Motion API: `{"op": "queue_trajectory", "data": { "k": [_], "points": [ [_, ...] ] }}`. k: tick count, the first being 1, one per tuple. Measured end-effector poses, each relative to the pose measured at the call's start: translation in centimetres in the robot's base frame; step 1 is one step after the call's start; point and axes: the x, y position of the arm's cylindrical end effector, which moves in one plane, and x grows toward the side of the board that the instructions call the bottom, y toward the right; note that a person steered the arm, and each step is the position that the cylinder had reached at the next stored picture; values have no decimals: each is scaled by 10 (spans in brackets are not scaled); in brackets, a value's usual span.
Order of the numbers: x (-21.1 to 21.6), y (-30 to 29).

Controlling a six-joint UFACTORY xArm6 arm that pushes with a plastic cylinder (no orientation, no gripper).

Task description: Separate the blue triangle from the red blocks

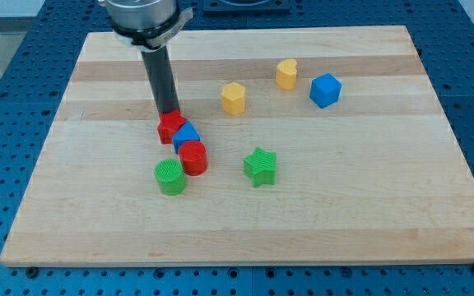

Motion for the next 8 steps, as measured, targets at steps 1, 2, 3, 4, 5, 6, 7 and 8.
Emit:
{"op": "queue_trajectory", "data": {
  "k": [1,2,3,4,5,6,7,8],
  "points": [
    [10,-7],
    [16,-17],
    [22,-43],
    [46,-58],
    [86,-62],
    [128,-63],
    [164,-58],
    [165,-46]
  ]
}}
